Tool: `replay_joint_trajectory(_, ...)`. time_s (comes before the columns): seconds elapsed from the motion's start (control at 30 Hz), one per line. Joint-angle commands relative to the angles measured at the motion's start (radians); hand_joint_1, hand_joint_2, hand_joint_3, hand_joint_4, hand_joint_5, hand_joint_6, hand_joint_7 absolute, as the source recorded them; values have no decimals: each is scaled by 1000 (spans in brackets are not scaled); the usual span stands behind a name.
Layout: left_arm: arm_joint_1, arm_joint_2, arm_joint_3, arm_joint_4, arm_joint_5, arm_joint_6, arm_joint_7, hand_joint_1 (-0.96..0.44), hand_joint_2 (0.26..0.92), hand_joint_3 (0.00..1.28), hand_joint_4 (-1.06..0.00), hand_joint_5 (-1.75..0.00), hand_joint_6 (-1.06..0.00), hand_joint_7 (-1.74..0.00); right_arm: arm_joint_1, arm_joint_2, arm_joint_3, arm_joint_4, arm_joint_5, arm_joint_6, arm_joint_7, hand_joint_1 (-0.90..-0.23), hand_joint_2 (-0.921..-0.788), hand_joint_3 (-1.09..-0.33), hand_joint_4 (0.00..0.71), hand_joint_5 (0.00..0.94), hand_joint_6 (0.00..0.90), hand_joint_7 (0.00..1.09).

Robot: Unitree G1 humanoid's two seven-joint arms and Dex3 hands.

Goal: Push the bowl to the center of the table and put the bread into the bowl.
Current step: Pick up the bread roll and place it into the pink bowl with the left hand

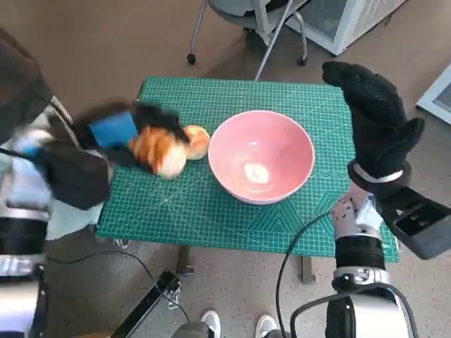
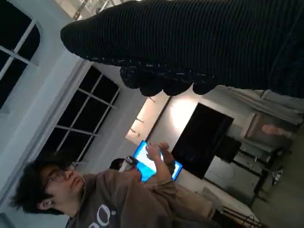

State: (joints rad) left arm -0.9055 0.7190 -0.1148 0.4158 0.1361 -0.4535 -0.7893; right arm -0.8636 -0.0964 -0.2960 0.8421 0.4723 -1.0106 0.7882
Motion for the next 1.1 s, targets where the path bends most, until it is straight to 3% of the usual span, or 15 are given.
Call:
replay_joint_trajectory(0.03, -67, -60, -4, -37, 6, -5, 51, 0, 920, 47, -665, -1156, -700, -1130, 4, 5, 2, 19, 11, 8, 14, -599, -921, -723, 356, 6, 67, 791)
replay_joint_trajectory(0.3, -142, -148, -77, 5, 135, -38, 157, 0, 920, 33, -680, -1128, -717, -1121, 7, 10, 6, 21, 10, 3, 15, -596, -921, -728, 357, 5, 61, 787)
replay_joint_trajectory(0.67, -245, -264, -208, 346, 320, -205, 335, -1, 920, 63, -638, -1194, -689, -1125, 18, 8, 6, 16, 6, -5, 11, -599, -921, -734, 357, 4, 52, 784)
replay_joint_trajectory(0.73, -251, -282, -225, 396, 342, -201, 356, -1, 921, 79, -635, -1214, -655, -1143, 20, 6, 5, 13, 7, -5, 10, -600, -921, -736, 357, 4, 51, 784)
replay_joint_trajectory(0.8, -251, -295, -243, 431, 363, -184, 364, -2, 921, 168, -580, -1277, -507, -1282, 23, 4, 4, 12, 7, -6, 9, -602, -921, -737, 357, 4, 50, 785)
replay_joint_trajectory(0.83, -251, -299, -251, 443, 372, -177, 366, -25, 906, 170, -512, -1155, -434, -1184, 24, 3, 3, 11, 7, -6, 9, -603, -921, -737, 357, 4, 50, 785)
replay_joint_trajectory(0.93, -248, -302, -282, 461, 407, -158, 362, -107, 868, 93, -308, -429, -210, -707, 25, -1, 0, 11, 7, -7, 6, -605, -921, -739, 355, 3, 47, 786)
replay_joint_trajectory(1.03, -251, -300, -299, 470, 426, -157, 360, -143, 840, 47, -199, -173, -126, -576, 27, -5, -2, 8, 5, -7, 1, -606, -921, -739, 354, 2, 45, 787)
replay_joint_trajectory(1.1, -255, -299, -303, 475, 429, -155, 352, -161, 829, 33, -163, -105, -104, -547, 30, -7, -3, 4, 5, -6, -2, -607, -921, -740, 354, 2, 44, 789)
